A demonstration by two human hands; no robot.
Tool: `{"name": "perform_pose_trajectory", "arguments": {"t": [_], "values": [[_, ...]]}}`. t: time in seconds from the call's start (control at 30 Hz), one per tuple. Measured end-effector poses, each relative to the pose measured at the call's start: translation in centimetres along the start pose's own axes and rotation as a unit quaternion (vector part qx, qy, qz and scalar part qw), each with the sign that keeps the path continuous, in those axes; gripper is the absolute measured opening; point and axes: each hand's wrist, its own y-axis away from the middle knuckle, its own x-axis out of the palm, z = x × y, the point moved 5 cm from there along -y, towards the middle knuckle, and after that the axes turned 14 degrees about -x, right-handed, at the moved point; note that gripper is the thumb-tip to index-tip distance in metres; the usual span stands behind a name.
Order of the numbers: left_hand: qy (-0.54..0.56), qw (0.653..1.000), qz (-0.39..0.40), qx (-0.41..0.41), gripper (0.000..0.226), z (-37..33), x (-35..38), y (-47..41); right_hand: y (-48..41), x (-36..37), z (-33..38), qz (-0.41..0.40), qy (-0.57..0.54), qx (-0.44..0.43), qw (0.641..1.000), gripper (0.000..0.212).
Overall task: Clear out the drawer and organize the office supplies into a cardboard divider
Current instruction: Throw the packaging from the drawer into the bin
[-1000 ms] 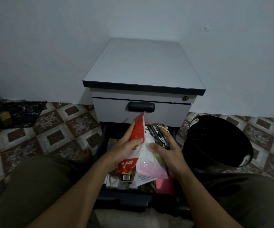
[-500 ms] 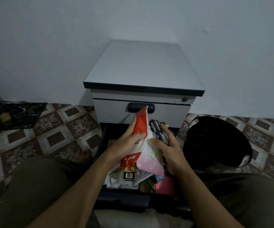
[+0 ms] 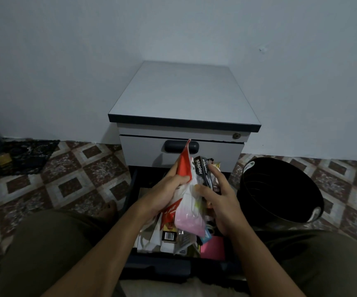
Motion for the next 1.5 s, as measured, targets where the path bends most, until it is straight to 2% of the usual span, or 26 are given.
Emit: {"name": "perform_pose_trajectory", "arguments": {"t": [0.27, 0.57, 0.73, 0.9, 1.13, 1.4, 1.5], "values": [[-0.010, 1.000, 0.006, 0.012, 0.070, -1.1, 0.7, 1.3, 0.7, -0.1, 2.2, 0.025, 0.005, -0.025, 0.999, 0.060], [-0.034, 0.998, 0.022, 0.049, 0.069, -3.0, 3.2, 2.4, 2.0, -1.5, 4.9, 0.005, 0.002, -0.051, 0.999, 0.064], [-0.079, 0.996, 0.016, 0.042, 0.073, -4.0, 4.7, 2.2, 2.8, -2.7, 6.1, -0.021, 0.005, -0.061, 0.998, 0.059], [-0.081, 0.995, 0.045, 0.047, 0.068, -6.2, 7.7, 1.6, 3.1, -4.8, 8.4, -0.061, -0.021, -0.070, 0.996, 0.055], [-0.101, 0.988, 0.099, 0.063, 0.061, -10.1, 14.7, -2.1, 2.0, -10.9, 12.5, -0.143, 0.032, -0.093, 0.985, 0.058], [-0.123, 0.981, 0.140, 0.061, 0.053, -13.8, 21.4, -7.2, -0.9, -17.8, 14.5, -0.201, 0.046, -0.082, 0.975, 0.066], [-0.107, 0.982, 0.149, 0.054, 0.050, -14.0, 22.7, -9.6, -2.5, -19.8, 14.4, -0.212, 0.055, -0.075, 0.973, 0.063]]}}
